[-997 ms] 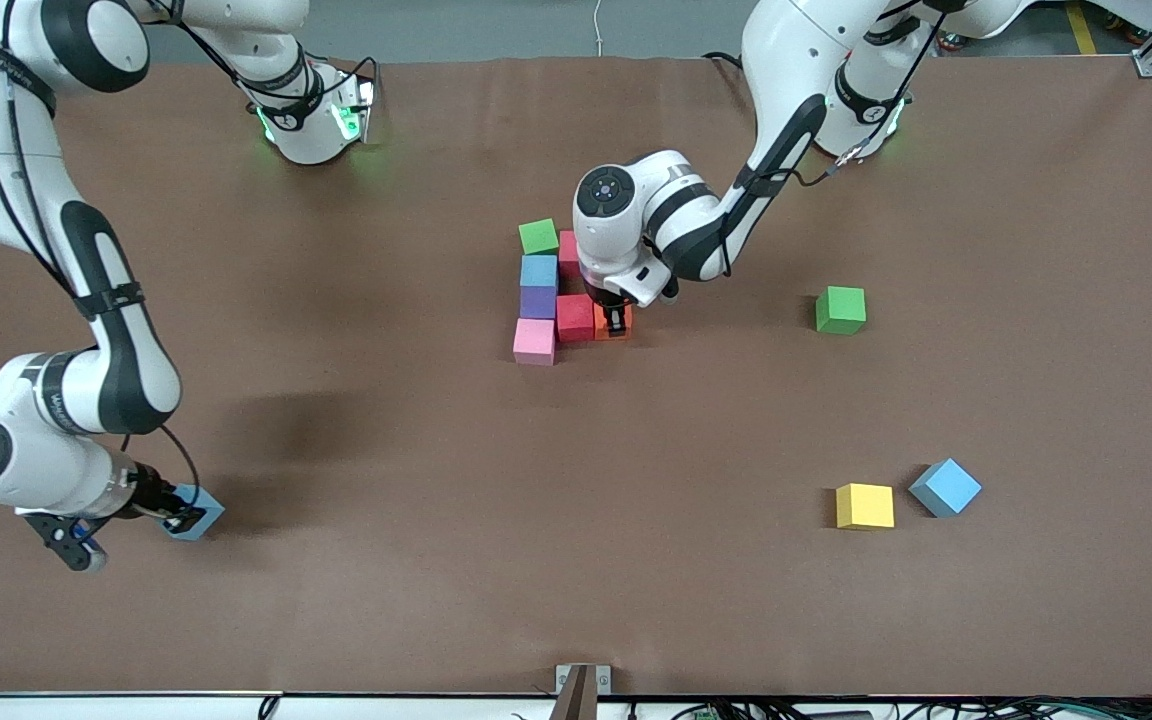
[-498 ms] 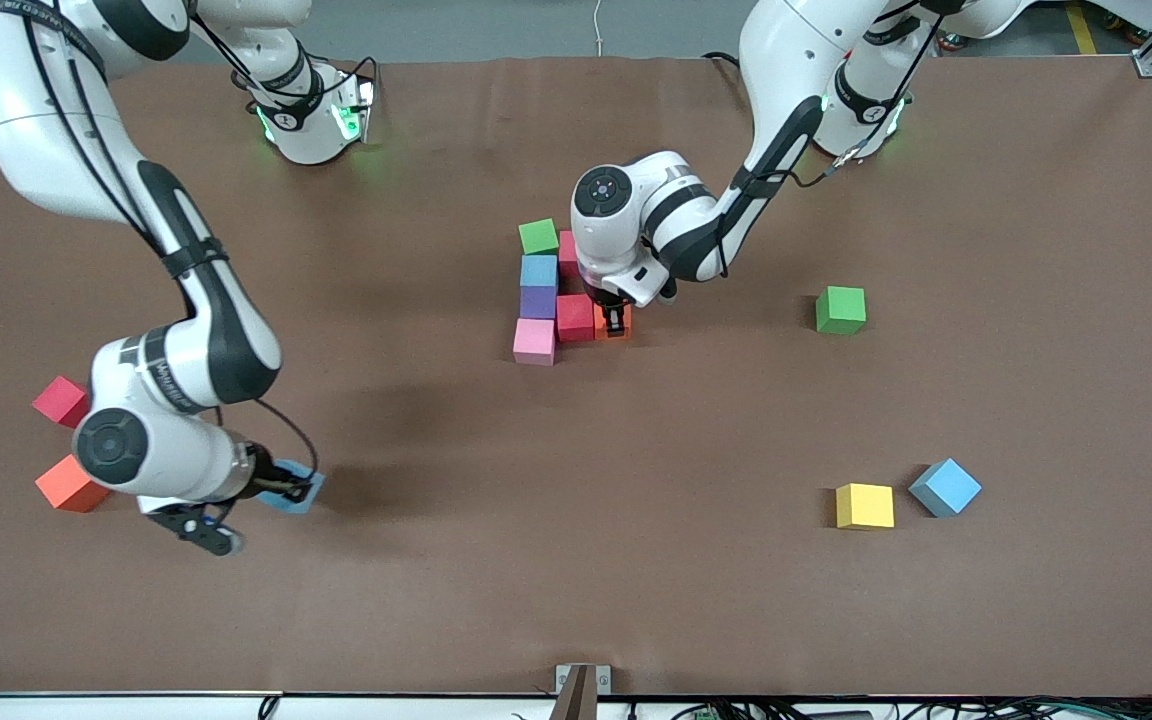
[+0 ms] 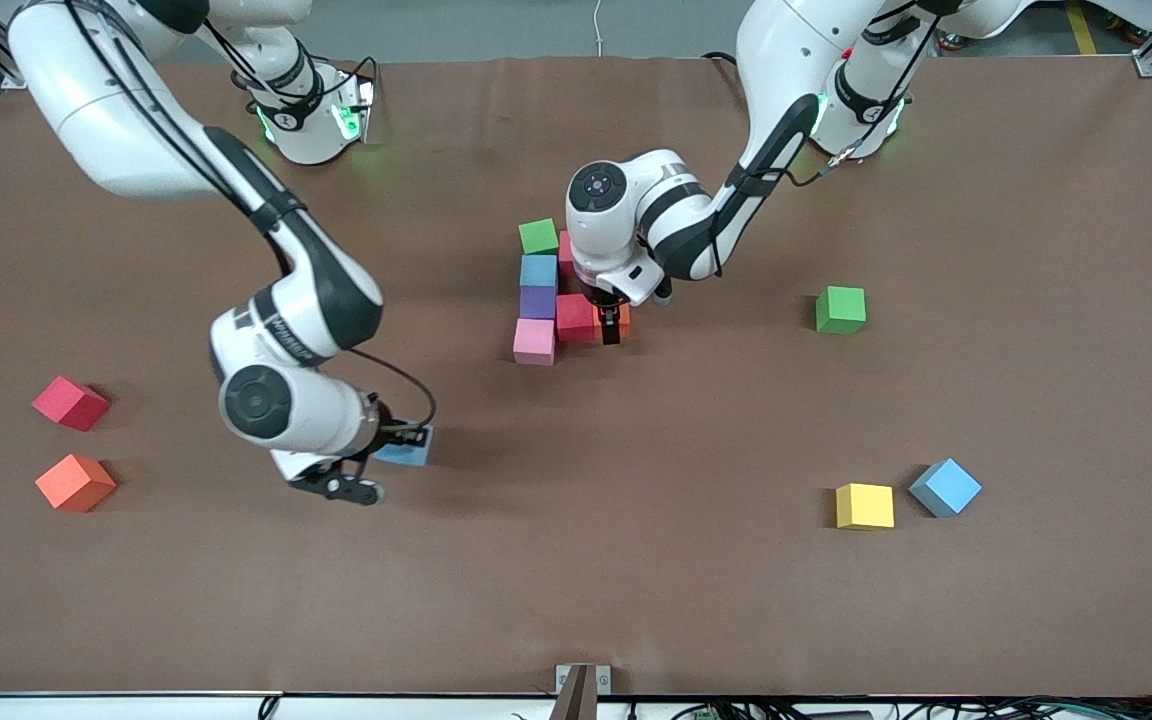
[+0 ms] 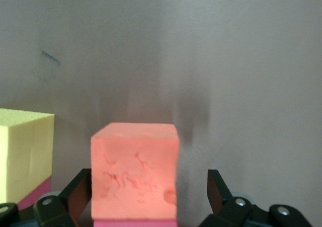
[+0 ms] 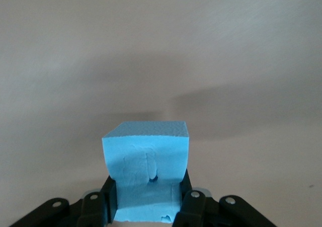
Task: Arrange 11 blocks into digit 3
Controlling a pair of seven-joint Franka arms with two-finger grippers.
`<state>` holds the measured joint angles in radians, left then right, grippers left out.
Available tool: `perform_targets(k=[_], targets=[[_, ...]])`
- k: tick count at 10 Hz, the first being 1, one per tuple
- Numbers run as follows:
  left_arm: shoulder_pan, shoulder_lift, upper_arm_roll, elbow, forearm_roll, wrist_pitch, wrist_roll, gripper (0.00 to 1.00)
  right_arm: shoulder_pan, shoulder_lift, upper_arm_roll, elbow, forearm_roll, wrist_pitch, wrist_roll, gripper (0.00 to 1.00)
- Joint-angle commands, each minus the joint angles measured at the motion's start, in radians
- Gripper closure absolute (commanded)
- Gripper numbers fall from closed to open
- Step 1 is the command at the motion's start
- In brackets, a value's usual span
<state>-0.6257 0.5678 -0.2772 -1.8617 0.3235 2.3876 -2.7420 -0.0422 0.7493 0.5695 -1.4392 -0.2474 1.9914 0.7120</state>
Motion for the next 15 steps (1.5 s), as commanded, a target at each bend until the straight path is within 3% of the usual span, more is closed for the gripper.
perform_targets(k=[1, 9, 15], targets=[[0.041, -0.094, -0.005, -0.020, 0.040, -0.079, -0.044, 0.00, 0.059, -0.031, 0.004, -0.046, -0.020, 0.038, 0.017, 0.83], [0.398, -0.129, -0.008, -0.027, 0.040, -0.078, 0.540, 0.00, 0.234, -0.028, 0.003, -0.167, -0.021, 0.178, 0.148, 0.83], [0.693, -0.112, -0.010, -0.013, 0.035, -0.022, 1.023, 0.00, 0.240, -0.027, -0.010, -0.173, -0.032, 0.201, 0.167, 0.83]])
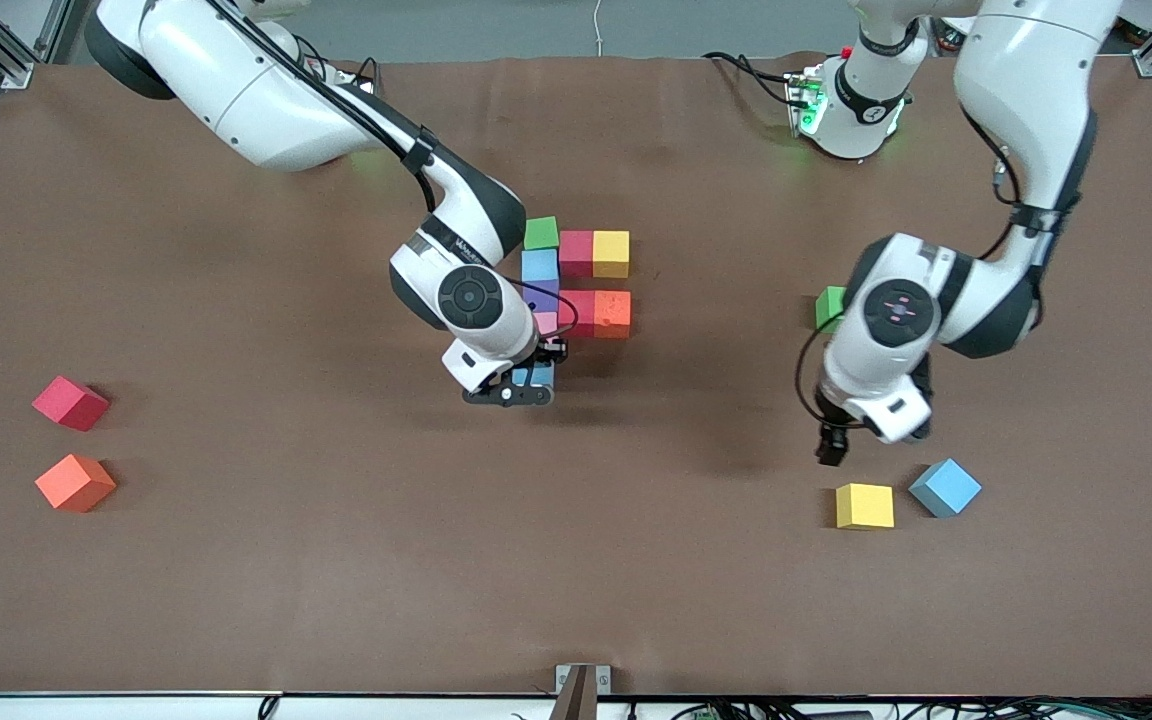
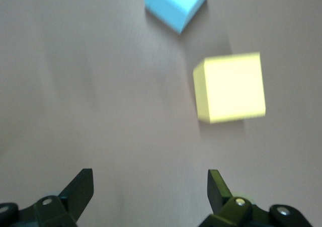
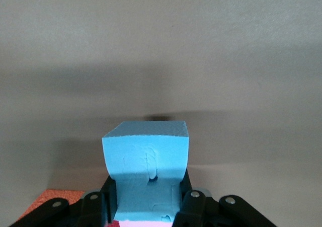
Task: Arrange 11 blocks into digit 3
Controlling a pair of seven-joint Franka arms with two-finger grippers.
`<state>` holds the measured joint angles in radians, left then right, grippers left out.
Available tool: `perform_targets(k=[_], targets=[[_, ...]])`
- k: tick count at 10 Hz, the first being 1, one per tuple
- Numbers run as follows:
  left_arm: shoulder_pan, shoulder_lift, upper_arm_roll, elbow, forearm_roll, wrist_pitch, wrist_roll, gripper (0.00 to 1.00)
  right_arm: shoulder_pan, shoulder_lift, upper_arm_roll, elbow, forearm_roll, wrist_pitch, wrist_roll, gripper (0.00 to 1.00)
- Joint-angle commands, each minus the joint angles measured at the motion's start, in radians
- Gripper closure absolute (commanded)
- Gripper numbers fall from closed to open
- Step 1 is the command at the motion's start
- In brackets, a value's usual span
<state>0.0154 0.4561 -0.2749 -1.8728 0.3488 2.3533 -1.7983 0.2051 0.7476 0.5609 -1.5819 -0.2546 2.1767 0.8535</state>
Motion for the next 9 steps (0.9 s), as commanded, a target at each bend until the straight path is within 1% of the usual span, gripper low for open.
perform_targets(k=[1, 3, 5, 6, 7, 9], targets=[[0.099, 0.000, -0.013, -0.002, 0.006, 0.012, 0.173, 0.00, -0.001, -0.027, -0.001, -0.030, -0.025, 0.020, 0.025, 0.83], [0.174, 0.010, -0.013, 0.000, 0.006, 0.012, 0.403, 0.00, 0.006, -0.024, -0.001, -0.032, -0.025, 0.026, 0.027, 0.83], [0.224, 0.035, -0.012, 0.030, 0.006, 0.014, 0.621, 0.00, 0.020, -0.022, -0.003, -0.033, -0.025, 0.028, 0.027, 0.83], [0.236, 0.064, -0.012, 0.065, 0.006, 0.012, 0.705, 0.00, 0.023, -0.022, -0.009, -0.033, -0.025, 0.028, 0.027, 0.82], [0.242, 0.088, -0.012, 0.096, 0.009, 0.014, 0.749, 0.00, 0.033, -0.022, -0.012, -0.033, -0.025, 0.029, 0.027, 0.82], [0.241, 0.140, -0.010, 0.159, 0.010, 0.024, 0.758, 0.00, 0.045, -0.019, -0.026, -0.035, -0.025, 0.034, 0.027, 0.79]])
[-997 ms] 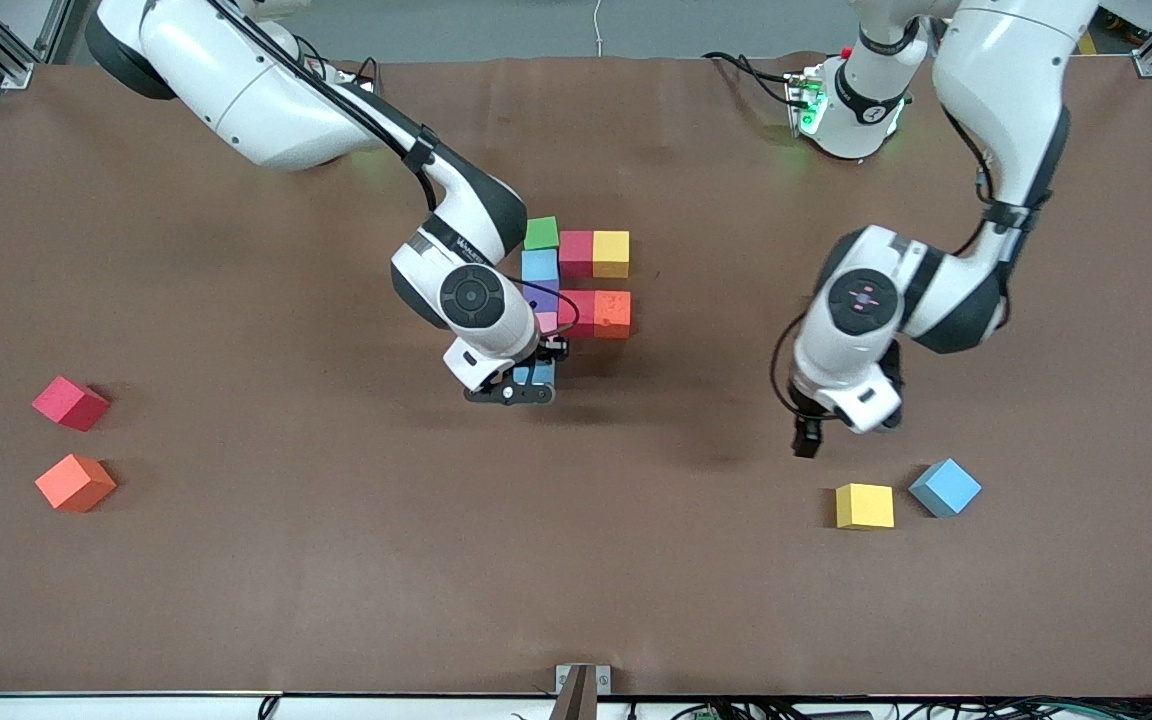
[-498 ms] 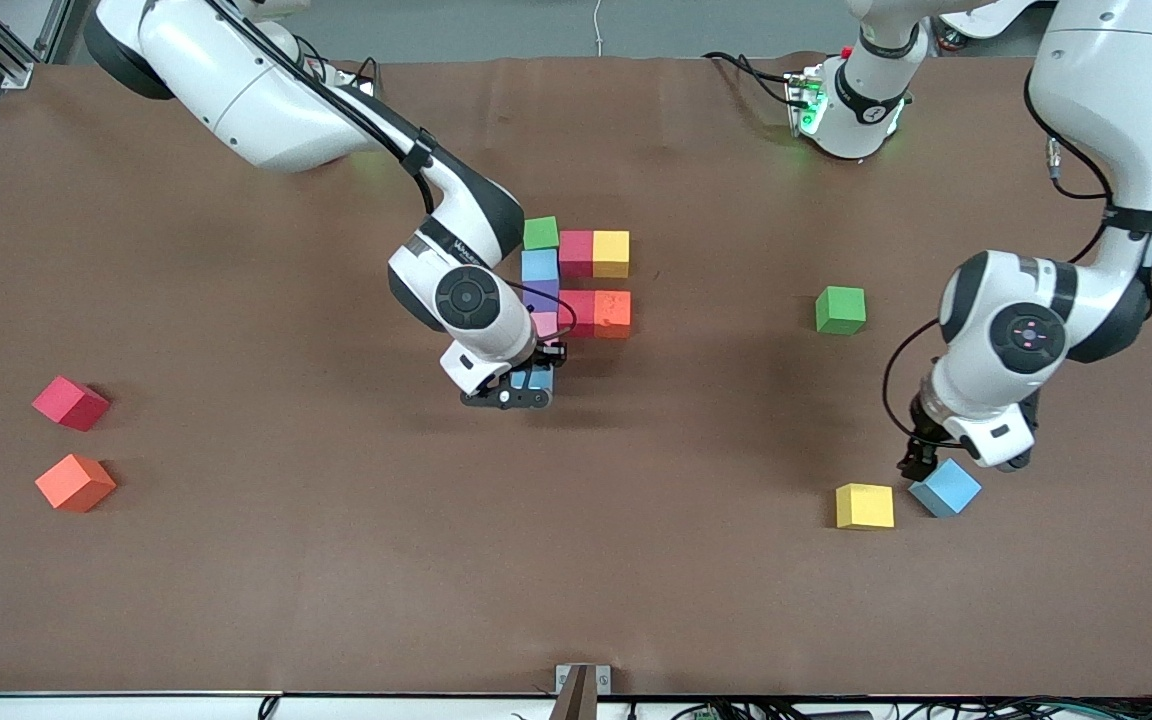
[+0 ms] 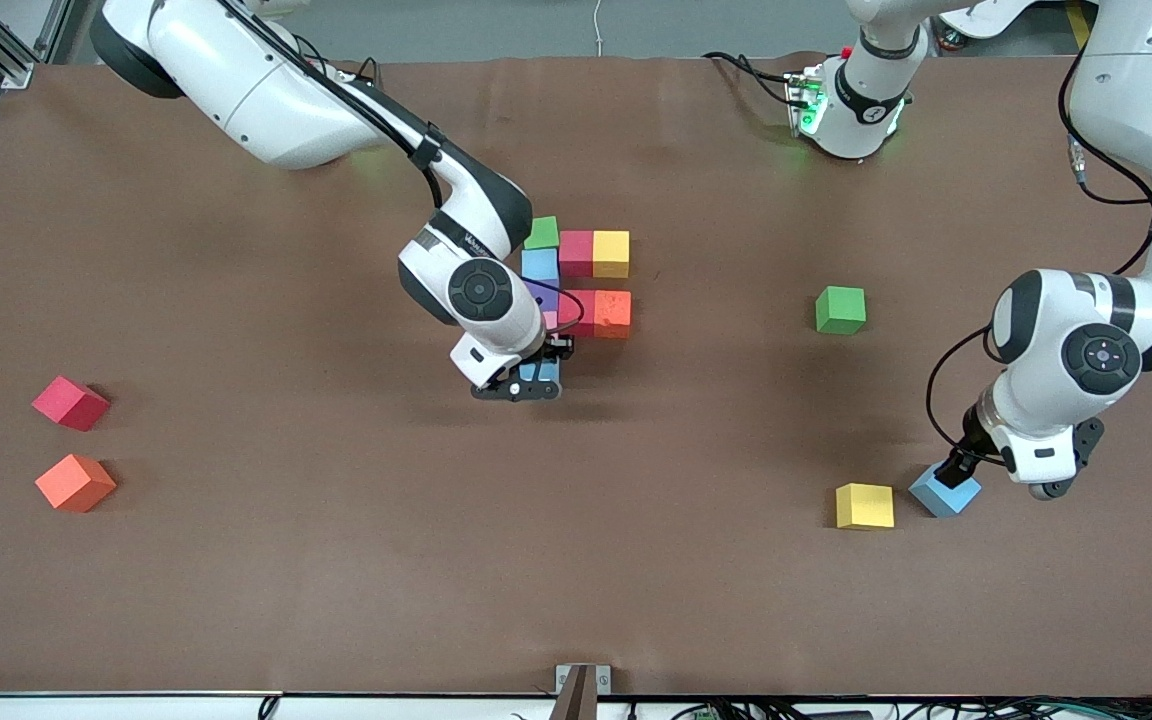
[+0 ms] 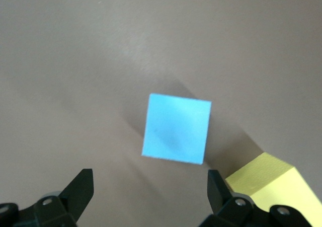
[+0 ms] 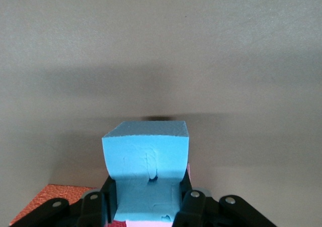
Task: Arrange 11 blocks into digit 3
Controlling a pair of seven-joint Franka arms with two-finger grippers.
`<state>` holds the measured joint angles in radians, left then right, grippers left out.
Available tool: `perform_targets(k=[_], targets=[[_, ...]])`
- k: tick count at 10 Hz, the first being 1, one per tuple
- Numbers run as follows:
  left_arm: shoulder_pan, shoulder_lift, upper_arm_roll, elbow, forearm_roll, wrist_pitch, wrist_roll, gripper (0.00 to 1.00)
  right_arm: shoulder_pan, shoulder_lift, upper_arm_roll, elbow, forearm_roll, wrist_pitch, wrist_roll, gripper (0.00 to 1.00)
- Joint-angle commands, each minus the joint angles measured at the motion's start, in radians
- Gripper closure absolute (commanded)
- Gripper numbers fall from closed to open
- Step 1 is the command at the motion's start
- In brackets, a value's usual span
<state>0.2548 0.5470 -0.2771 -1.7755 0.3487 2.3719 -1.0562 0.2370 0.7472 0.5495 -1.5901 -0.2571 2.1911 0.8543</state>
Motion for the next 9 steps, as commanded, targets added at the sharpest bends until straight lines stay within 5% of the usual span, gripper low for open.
perform_targets(k=[1, 7, 9], targets=[[0.007, 0.065, -0.007, 0.060, 0.013, 0.036, 0.016, 0.00, 0.013, -0.019, -0.016, -0.031, -0.024, 0.033, 0.026, 0.77], [0.030, 0.134, 0.001, 0.083, 0.026, 0.125, 0.081, 0.00, 0.048, -0.015, -0.068, -0.033, -0.027, 0.061, 0.025, 0.71], [0.035, 0.162, 0.001, 0.106, 0.039, 0.145, 0.079, 0.00, 0.048, -0.015, -0.069, -0.033, -0.027, 0.059, 0.025, 0.17]])
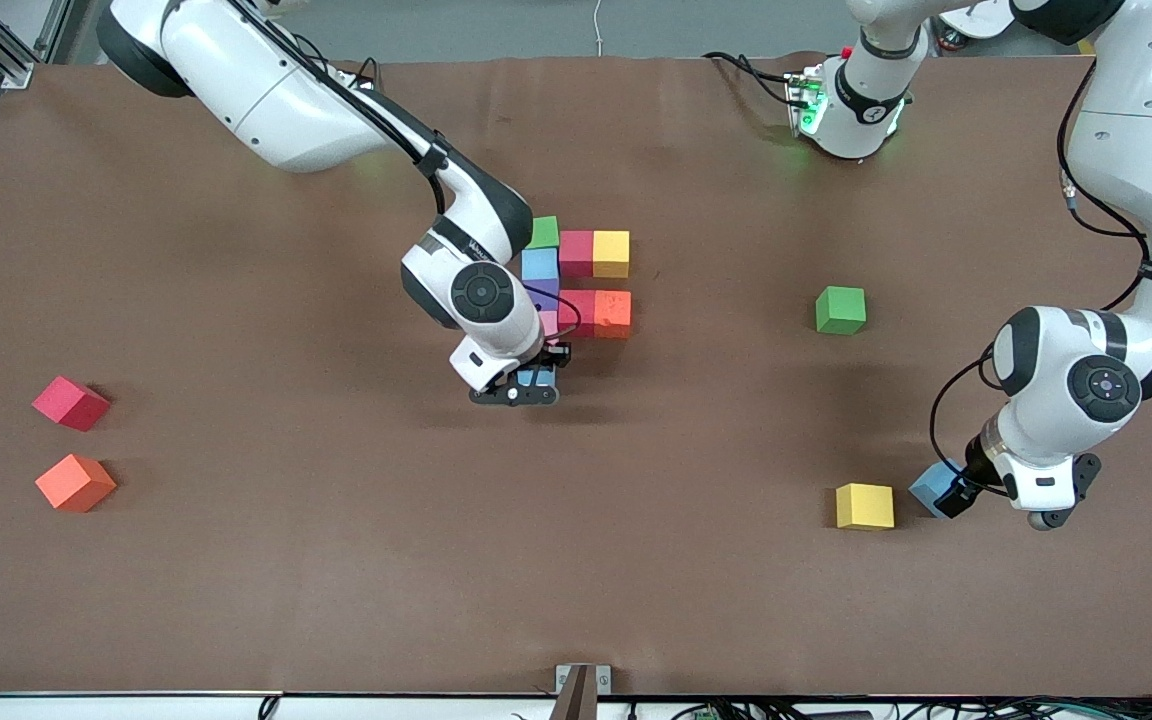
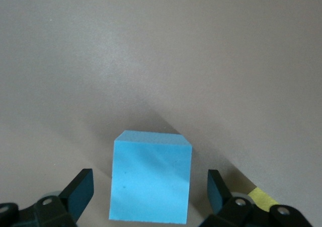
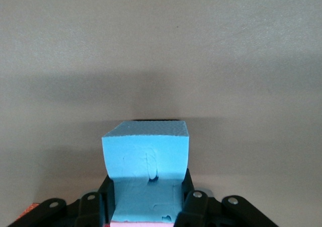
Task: Arrange 11 blocks into digit 3
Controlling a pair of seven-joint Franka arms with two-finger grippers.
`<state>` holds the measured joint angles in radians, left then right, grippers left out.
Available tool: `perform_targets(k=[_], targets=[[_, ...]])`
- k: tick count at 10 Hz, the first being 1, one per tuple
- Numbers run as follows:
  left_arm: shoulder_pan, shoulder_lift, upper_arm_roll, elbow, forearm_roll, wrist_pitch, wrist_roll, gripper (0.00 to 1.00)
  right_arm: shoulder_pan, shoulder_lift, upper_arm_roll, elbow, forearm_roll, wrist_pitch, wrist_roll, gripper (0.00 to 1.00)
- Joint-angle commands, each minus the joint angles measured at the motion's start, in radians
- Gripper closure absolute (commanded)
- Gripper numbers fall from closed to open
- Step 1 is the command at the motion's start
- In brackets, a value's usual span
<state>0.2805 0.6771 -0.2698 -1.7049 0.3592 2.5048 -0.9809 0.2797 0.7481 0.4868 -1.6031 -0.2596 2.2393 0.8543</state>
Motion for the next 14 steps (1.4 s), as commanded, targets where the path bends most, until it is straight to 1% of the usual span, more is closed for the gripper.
perform_targets(k=[1, 3, 4, 5, 6, 7, 8, 10, 12, 13, 14], targets=[[0.009, 0.041, -0.006, 0.047, 0.029, 0.012, 0.005, 0.00, 0.006, -0.015, -0.007, -0.020, -0.024, 0.010, 0.025, 0.00], [0.009, 0.053, -0.006, 0.047, 0.041, 0.012, 0.016, 0.00, 0.007, -0.015, -0.007, -0.021, -0.024, 0.006, 0.025, 0.00], [0.009, 0.058, -0.006, 0.047, 0.041, 0.012, 0.007, 0.15, 0.006, -0.015, -0.007, -0.021, -0.024, 0.006, 0.025, 0.00], [0.009, 0.058, -0.006, 0.047, 0.041, 0.012, 0.001, 0.39, 0.004, -0.015, -0.007, -0.021, -0.024, 0.006, 0.025, 0.00], [0.009, 0.056, -0.006, 0.045, 0.041, 0.012, 0.001, 0.53, 0.000, -0.016, -0.005, -0.021, -0.024, 0.000, 0.025, 0.00], [0.009, 0.049, -0.006, 0.047, 0.041, 0.011, 0.001, 0.63, -0.005, -0.018, -0.005, -0.020, -0.023, -0.004, 0.026, 0.00], [0.005, 0.039, -0.006, 0.047, 0.040, 0.002, -0.002, 0.69, -0.013, -0.024, -0.005, -0.018, -0.021, -0.006, 0.052, 0.00], [-0.001, -0.005, -0.011, 0.045, 0.037, -0.004, -0.015, 0.70, -0.066, -0.053, -0.001, -0.008, -0.015, -0.049, 0.084, 0.00], [-0.020, -0.069, -0.022, 0.050, 0.038, -0.079, -0.050, 0.70, -0.144, -0.097, -0.001, -0.008, -0.010, -0.058, 0.094, 0.00], [-0.049, -0.094, -0.022, 0.050, 0.029, -0.095, -0.089, 0.70, -0.195, -0.116, -0.001, -0.008, -0.010, -0.063, 0.098, 0.00], [-0.075, -0.106, -0.022, 0.051, 0.032, -0.118, -0.169, 0.70, -0.248, -0.130, -0.001, -0.006, -0.010, -0.090, 0.098, 0.00]])
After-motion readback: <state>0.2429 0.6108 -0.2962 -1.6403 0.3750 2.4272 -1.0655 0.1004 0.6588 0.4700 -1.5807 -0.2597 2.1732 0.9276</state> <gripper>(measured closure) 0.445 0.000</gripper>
